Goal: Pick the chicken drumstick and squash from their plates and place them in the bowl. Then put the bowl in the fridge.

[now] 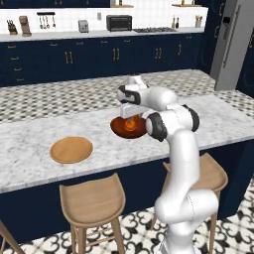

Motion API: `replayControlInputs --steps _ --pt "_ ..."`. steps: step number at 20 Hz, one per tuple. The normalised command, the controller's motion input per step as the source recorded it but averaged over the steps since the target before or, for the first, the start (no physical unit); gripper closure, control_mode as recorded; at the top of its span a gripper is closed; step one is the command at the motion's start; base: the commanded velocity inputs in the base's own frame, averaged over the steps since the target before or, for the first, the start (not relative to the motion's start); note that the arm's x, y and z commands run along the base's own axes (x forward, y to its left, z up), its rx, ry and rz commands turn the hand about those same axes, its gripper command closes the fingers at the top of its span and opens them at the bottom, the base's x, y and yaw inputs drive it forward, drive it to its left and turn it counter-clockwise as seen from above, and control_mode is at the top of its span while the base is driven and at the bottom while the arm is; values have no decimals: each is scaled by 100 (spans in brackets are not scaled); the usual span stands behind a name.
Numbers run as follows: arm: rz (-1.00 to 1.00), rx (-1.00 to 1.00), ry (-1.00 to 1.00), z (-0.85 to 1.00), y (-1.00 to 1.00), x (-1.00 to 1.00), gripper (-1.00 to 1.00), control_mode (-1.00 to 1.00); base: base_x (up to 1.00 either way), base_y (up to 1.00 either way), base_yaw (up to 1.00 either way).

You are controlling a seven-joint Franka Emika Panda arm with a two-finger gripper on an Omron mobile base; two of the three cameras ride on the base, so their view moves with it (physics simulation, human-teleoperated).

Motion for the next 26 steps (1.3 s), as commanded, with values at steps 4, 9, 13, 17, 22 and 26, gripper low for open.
replayControlInputs --steps 4,9,13,17,22,26 --pt "0 0 -12 0 0 -61 -100 -100 0 0 0" --pt "0 0 -14 0 1 -75 -100 -100 0 0 0" --pt "0 0 -28 10 16 -100 -100 -100 0 0 0" --pt "-17 1 -21 41 -1 -76 -100 -100 0 0 0" --pt "-35 11 -3 26 -24 -31 -100 -100 0 0 0" --pt "-31 23 6 18 -54 0 -100 -100 0 0 0"
